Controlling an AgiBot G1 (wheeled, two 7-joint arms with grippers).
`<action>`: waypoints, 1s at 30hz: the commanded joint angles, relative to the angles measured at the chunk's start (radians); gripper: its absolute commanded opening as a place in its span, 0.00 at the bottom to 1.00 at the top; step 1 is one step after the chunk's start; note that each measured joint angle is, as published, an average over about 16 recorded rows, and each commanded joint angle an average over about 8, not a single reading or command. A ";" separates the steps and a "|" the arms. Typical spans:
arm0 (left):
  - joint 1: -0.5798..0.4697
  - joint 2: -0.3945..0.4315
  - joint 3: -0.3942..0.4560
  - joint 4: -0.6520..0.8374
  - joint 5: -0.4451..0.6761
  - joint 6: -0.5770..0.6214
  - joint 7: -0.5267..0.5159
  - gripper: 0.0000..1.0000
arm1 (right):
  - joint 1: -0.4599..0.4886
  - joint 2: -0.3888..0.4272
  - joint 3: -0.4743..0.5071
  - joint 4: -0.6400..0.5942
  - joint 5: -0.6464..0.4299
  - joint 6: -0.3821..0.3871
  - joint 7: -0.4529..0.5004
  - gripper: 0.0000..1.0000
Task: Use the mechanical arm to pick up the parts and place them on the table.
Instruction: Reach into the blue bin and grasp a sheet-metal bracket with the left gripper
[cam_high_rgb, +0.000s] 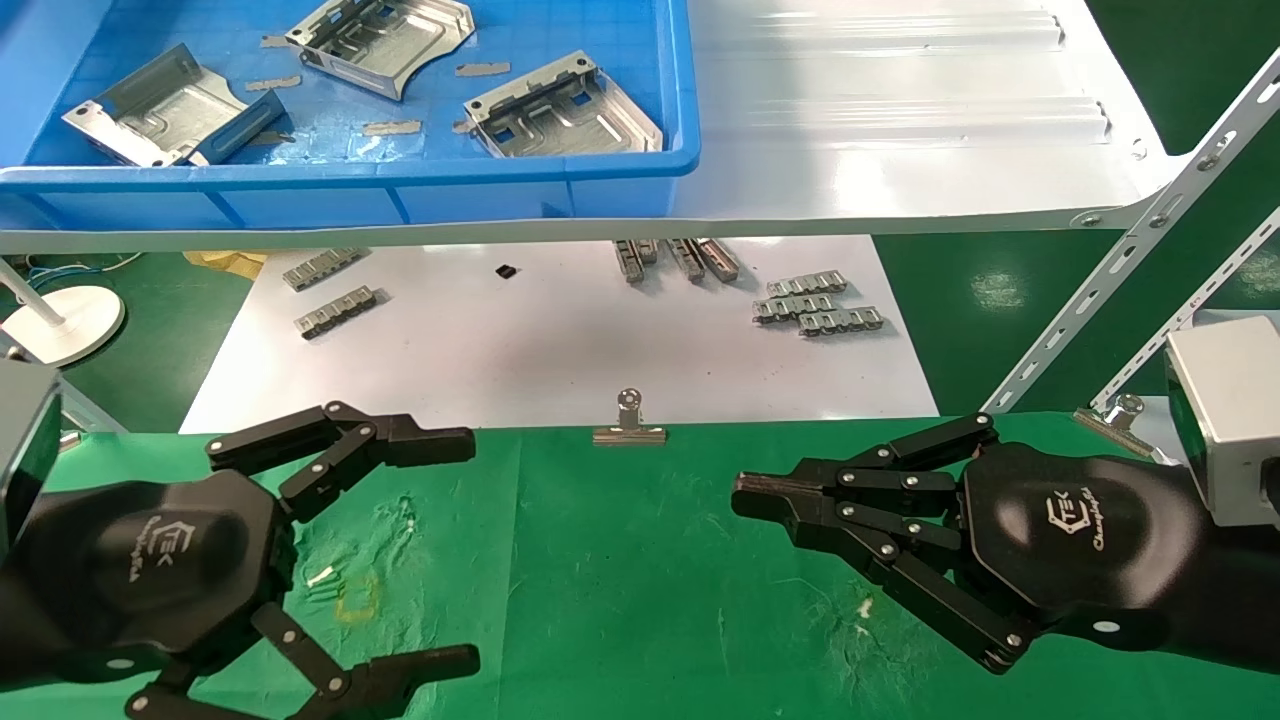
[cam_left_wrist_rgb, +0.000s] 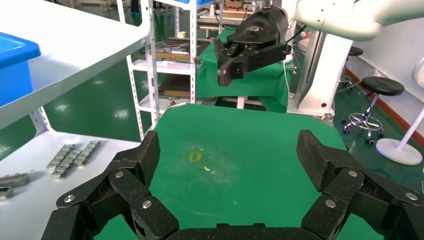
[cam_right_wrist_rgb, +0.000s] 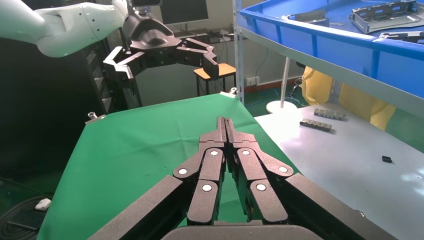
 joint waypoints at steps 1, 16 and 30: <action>0.000 -0.006 -0.004 -0.012 0.002 0.000 0.006 1.00 | 0.000 0.000 0.000 0.000 0.000 0.000 0.000 0.00; -0.716 0.250 0.175 0.536 0.456 -0.097 -0.052 1.00 | 0.000 0.000 0.000 0.000 0.000 0.000 0.000 0.00; -0.979 0.490 0.286 1.084 0.734 -0.477 0.026 0.55 | 0.000 0.000 0.000 0.000 0.000 0.000 0.000 0.00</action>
